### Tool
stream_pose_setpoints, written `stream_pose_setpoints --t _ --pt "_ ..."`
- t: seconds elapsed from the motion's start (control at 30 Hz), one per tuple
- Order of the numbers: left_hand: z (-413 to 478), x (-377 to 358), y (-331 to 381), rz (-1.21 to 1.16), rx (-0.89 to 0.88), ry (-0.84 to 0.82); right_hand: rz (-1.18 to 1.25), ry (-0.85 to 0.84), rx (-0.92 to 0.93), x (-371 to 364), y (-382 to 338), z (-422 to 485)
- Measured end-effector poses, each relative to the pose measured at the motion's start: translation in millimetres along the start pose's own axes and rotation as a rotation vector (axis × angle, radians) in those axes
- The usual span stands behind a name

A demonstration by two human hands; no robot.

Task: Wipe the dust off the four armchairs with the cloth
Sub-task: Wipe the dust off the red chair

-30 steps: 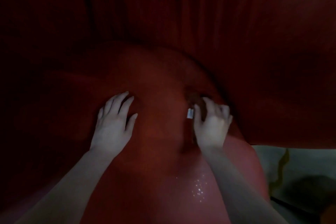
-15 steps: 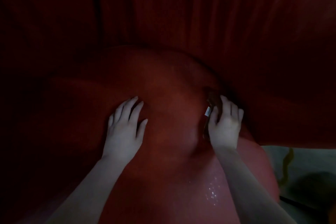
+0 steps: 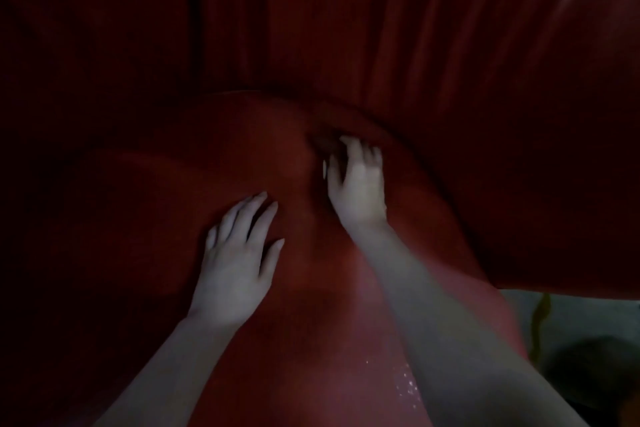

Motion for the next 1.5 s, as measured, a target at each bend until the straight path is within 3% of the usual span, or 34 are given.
stream_pose_setpoints --t 0.07,0.13,0.23,0.3,0.37,0.47,0.57,0.67,0.73,0.83,0.93,1.03,1.13,1.27,1.4,1.5 --pt "-0.4 0.6 0.5 -0.001 0.008 -0.001 -0.004 -0.03 0.119 16.1 12.5 -26.2" --pt "0.1 0.7 0.5 0.002 0.008 0.001 -0.065 0.049 0.086 32.2 35.6 -37.8" --pt "0.6 0.6 0.7 0.028 -0.012 0.01 -0.13 0.222 -0.24 39.4 61.0 -22.1" --pt "0.4 -0.1 0.4 0.022 -0.008 0.012 -0.125 0.212 -0.455 29.9 54.9 0.7" --pt "0.1 -1.1 -0.2 0.014 -0.002 0.02 -0.165 0.141 -0.52 12.8 36.7 26.7" --pt "0.4 -1.2 -0.8 0.027 -0.016 0.03 -0.176 -0.042 -0.311 -21.3 -7.1 61.2" --pt "1.1 -2.9 -2.0 0.027 -0.019 0.019 -0.065 -0.221 0.048 -45.6 -40.9 60.1" --pt "-0.2 -1.6 0.0 0.011 -0.002 0.024 0.069 -0.326 0.346 -30.6 -36.4 21.3" --pt "-0.3 -0.4 1.9 0.001 0.003 0.027 0.088 -0.341 0.414 -7.5 -13.2 -3.7" --pt "-0.6 0.2 3.7 0.0 0.014 0.021 -0.017 -0.144 0.324 26.9 30.4 -17.5" --pt "-0.5 0.0 5.2 -0.009 0.031 0.02 -0.12 0.034 -0.08 32.8 47.9 0.8" --pt "-1.0 0.4 4.7 -0.014 0.035 0.022 -0.146 0.101 -0.38 19.9 38.2 27.6" --pt "-0.2 2.9 3.9 -0.029 0.021 0.041 -0.176 0.107 -0.488 3.8 20.6 57.4" --pt "0.9 3.3 0.4 -0.039 -0.01 0.05 -0.236 0.0 -0.378 -26.9 -21.7 84.1" --pt "0.4 2.9 -3.2 -0.046 -0.053 0.052 -0.248 -0.132 -0.134 -55.9 -57.3 93.1" --pt "-0.8 3.8 -4.3 -0.038 -0.052 0.046 -0.108 -0.29 0.06 -66.7 -70.0 91.0"
Point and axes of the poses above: each hand's wrist, its own z-axis towards the middle knuckle, its own x-axis out of the back of the hand, y = z × x, the point moved 4 cm from there along z, towards the middle knuckle, and after that the axes turned 3 degrees about y, right-handed, at the moved point
